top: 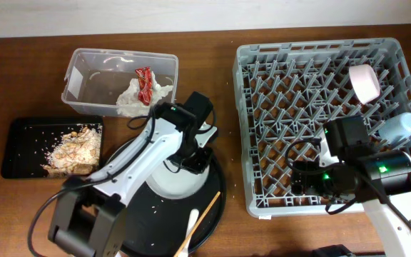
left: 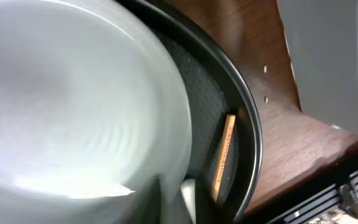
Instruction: Sort waste into correct bins and load items into the dishwasher rack
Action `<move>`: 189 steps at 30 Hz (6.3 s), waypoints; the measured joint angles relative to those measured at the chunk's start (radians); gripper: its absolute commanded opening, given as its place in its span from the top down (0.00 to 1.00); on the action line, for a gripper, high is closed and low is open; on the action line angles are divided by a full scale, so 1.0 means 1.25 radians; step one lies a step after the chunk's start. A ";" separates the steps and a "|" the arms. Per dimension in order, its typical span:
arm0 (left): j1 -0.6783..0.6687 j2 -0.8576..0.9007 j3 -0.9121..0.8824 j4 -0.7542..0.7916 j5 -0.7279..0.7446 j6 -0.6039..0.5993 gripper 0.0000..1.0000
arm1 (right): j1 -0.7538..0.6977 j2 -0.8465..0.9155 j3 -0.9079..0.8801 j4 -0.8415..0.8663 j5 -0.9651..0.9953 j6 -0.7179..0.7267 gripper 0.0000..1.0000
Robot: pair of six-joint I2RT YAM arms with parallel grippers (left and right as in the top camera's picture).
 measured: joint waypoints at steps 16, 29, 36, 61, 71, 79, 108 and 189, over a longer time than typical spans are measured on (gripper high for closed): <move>0.524 -0.183 0.020 -0.200 -0.126 -0.029 0.40 | 0.426 0.336 0.237 0.123 -0.106 -0.067 0.04; 0.552 -0.183 0.020 -0.193 -0.125 -0.032 0.39 | 0.458 0.799 0.243 0.400 -0.133 0.190 0.88; 0.552 -0.183 0.020 -0.192 -0.125 -0.032 0.39 | 0.453 0.768 0.302 0.342 -0.046 0.201 0.96; 0.552 -0.183 0.020 -0.184 -0.124 -0.032 0.39 | 0.060 0.698 0.473 0.216 0.845 0.184 0.92; 0.552 -0.183 0.020 -0.181 -0.124 -0.032 0.39 | 0.224 0.658 0.472 0.159 0.693 0.211 0.58; 0.552 -0.183 0.020 -0.178 -0.122 -0.032 0.39 | -0.300 0.546 0.471 0.263 0.259 0.078 0.96; 0.552 -0.194 -0.298 -0.149 -0.092 -0.161 0.19 | -0.304 0.229 0.132 -0.045 -0.002 -0.106 0.67; 0.577 -0.216 -0.163 -0.007 -0.219 -0.198 0.16 | 0.571 0.458 0.222 0.119 -0.046 0.404 0.45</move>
